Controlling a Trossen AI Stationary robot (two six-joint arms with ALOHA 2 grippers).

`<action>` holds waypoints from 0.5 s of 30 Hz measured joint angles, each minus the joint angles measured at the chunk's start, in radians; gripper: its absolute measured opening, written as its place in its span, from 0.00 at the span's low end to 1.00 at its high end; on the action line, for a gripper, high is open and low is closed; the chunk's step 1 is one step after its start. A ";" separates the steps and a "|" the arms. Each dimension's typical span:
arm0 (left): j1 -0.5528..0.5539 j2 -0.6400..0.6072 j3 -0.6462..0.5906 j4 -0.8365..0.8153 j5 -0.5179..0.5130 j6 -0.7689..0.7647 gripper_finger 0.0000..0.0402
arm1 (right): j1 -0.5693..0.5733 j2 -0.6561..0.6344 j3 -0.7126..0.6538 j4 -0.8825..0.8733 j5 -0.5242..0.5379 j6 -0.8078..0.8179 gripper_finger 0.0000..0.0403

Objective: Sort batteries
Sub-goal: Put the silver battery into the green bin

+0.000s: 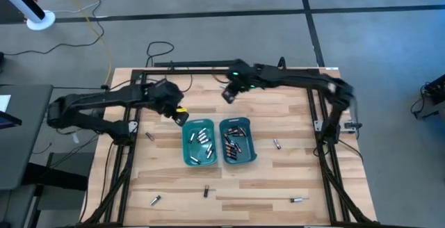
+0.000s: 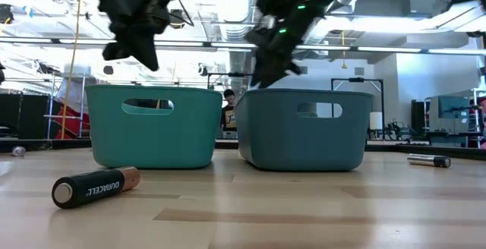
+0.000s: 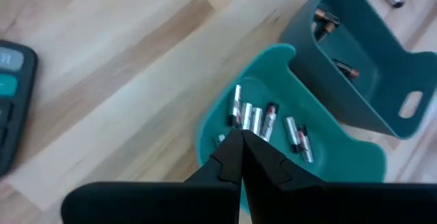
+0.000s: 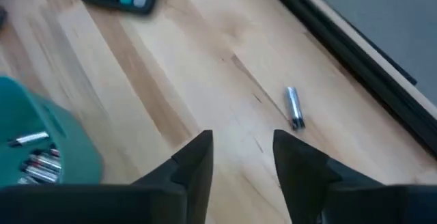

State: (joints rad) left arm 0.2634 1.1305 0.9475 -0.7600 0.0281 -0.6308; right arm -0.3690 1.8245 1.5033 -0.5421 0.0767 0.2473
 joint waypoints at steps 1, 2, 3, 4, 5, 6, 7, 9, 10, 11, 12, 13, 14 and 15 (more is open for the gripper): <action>-0.009 -0.017 -0.009 0.002 -0.005 -0.014 0.00 | 0.001 0.047 0.063 -0.039 0.000 -0.018 0.43; -0.019 -0.031 -0.017 0.006 -0.012 -0.025 0.00 | 0.002 0.091 0.120 -0.070 0.000 -0.034 0.45; -0.026 -0.042 -0.025 0.006 -0.021 -0.031 0.00 | 0.002 0.134 0.178 -0.100 -0.001 -0.044 0.46; -0.032 -0.051 -0.031 0.004 -0.030 -0.034 0.00 | -0.001 0.172 0.230 -0.130 -0.002 -0.047 0.48; -0.037 -0.058 -0.037 0.004 -0.034 -0.038 0.00 | -0.005 0.212 0.282 -0.167 -0.003 -0.046 0.49; -0.041 -0.062 -0.043 0.004 -0.036 -0.041 0.00 | -0.010 0.249 0.332 -0.206 -0.003 -0.041 0.51; -0.043 -0.065 -0.048 0.004 -0.037 -0.042 0.00 | -0.018 0.285 0.380 -0.245 -0.003 -0.035 0.52; -0.047 -0.067 -0.056 0.000 -0.037 -0.043 0.00 | -0.036 0.355 0.471 -0.323 -0.003 -0.031 0.53; -0.048 -0.067 -0.058 -0.001 -0.038 -0.039 0.00 | -0.046 0.388 0.513 -0.358 -0.003 -0.031 0.54; -0.048 -0.067 -0.060 -0.002 -0.038 -0.034 0.00 | -0.056 0.422 0.557 -0.387 -0.003 -0.029 0.54; -0.048 -0.067 -0.061 -0.005 -0.038 -0.029 0.00 | -0.066 0.454 0.599 -0.419 -0.003 -0.022 0.54; -0.048 -0.067 -0.061 -0.009 -0.038 -0.025 0.00 | -0.077 0.484 0.639 -0.454 -0.003 -0.015 0.53; -0.048 -0.067 -0.061 -0.009 -0.038 -0.024 0.00 | -0.086 0.512 0.677 -0.489 -0.003 -0.012 0.53; -0.048 -0.067 -0.061 -0.009 -0.038 -0.024 0.00 | -0.096 0.538 0.715 -0.518 -0.003 -0.014 0.52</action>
State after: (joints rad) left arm 0.2157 1.0637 0.8867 -0.7689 -0.0101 -0.6544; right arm -0.4654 2.3624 2.2184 -1.0601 0.0738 0.2333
